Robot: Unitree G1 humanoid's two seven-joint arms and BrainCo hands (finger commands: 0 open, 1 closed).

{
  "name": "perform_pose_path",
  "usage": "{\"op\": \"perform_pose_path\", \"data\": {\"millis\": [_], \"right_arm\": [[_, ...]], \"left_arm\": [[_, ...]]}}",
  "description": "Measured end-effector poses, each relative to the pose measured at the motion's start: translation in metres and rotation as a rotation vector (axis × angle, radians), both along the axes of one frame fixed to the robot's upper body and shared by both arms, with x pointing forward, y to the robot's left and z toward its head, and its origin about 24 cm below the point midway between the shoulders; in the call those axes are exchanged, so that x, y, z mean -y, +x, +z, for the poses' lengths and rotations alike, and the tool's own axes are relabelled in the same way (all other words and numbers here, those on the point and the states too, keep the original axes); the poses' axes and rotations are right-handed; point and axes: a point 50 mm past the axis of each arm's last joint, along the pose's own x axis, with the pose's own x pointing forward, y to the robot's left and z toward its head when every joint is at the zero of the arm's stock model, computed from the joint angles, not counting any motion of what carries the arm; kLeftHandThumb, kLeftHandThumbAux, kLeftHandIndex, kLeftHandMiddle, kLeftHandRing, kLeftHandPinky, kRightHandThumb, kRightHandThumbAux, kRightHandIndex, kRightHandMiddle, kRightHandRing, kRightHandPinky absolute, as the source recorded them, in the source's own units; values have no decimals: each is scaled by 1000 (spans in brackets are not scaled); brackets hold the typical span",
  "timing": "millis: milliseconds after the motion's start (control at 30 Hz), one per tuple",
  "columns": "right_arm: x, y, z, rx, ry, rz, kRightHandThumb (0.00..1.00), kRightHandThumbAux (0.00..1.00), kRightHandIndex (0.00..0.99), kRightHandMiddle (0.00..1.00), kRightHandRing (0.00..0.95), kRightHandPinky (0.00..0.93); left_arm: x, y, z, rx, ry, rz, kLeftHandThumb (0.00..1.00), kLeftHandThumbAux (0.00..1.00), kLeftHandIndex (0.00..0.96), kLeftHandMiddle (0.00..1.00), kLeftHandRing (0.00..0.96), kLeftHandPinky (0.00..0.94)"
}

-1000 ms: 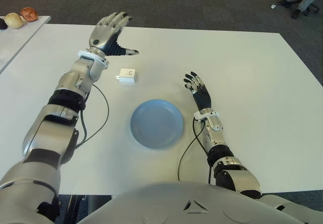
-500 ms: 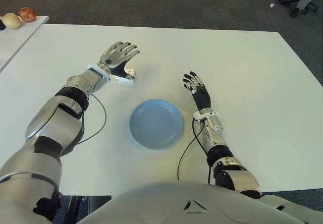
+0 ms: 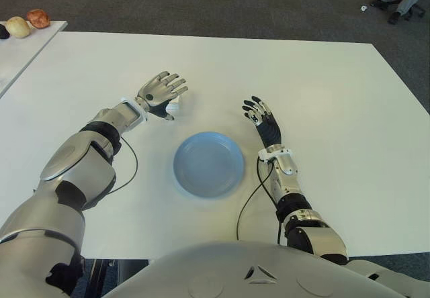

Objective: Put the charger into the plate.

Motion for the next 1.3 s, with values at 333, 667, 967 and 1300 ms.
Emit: {"op": "perform_pose_path", "data": {"millis": [333, 667, 967, 1300], "right_arm": [[1, -1, -1, -2, 9, 4, 24, 591, 118, 228, 191, 166], [3, -2, -1, 4, 17, 11, 32, 580, 129, 240, 199, 177], [5, -5, 0, 16, 15, 15, 25, 582, 135, 254, 212, 188], [9, -11, -1, 25, 10, 8, 19, 580, 135, 259, 219, 198]], "left_arm": [[-10, -17, -22, -58, -33, 50, 33, 486, 0, 0, 0, 0], [-16, -28, -37, -152, -123, 154, 70, 494, 0, 0, 0, 1], [-19, -29, -42, -201, -262, 316, 67, 488, 0, 0, 0, 44], [-21, -28, -43, -246, -361, 415, 56, 458, 0, 0, 0, 56]]}}
